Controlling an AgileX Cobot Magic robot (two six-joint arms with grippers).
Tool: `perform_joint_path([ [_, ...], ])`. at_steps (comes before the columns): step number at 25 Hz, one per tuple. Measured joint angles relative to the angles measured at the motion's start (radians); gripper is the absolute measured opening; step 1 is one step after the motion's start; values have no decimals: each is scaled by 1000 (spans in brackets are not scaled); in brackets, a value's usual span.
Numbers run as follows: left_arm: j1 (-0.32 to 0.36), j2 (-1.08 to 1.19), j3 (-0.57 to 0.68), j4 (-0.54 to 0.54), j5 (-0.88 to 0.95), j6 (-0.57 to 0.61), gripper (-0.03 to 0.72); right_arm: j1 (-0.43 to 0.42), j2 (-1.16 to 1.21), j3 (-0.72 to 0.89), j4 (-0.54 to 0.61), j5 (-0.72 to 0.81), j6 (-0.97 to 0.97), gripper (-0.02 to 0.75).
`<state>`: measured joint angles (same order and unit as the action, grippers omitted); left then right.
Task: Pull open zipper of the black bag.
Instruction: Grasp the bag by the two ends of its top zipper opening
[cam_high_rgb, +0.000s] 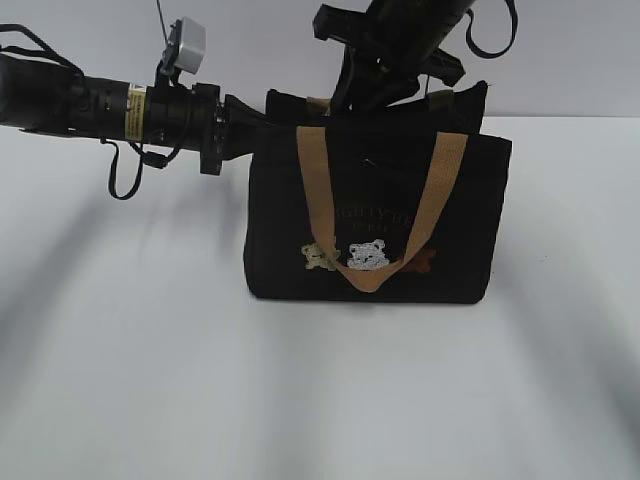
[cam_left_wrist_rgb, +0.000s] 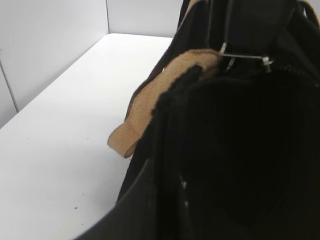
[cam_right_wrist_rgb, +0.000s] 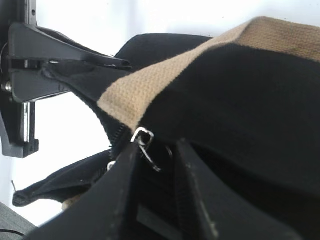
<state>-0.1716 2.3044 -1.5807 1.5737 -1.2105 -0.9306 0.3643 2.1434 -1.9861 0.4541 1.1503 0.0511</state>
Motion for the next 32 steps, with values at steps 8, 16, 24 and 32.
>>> perform_joint_path([
  [8, 0, 0, 0, -1, 0, 0, 17, 0, 0, 0, 0, 1, 0, 154],
  [16, 0, 0, 0, -1, 0, 0, 17, 0, 0, 0, -5, 1, -26, 18],
  [24, -1, 0, 0, -3, 0, 0, 17, 2, -20, 0, -56, 1, -60, -3],
  [32, -1, 0, 0, -5, 0, 0, 17, 2, -31, 0, -64, 5, -132, -3],
])
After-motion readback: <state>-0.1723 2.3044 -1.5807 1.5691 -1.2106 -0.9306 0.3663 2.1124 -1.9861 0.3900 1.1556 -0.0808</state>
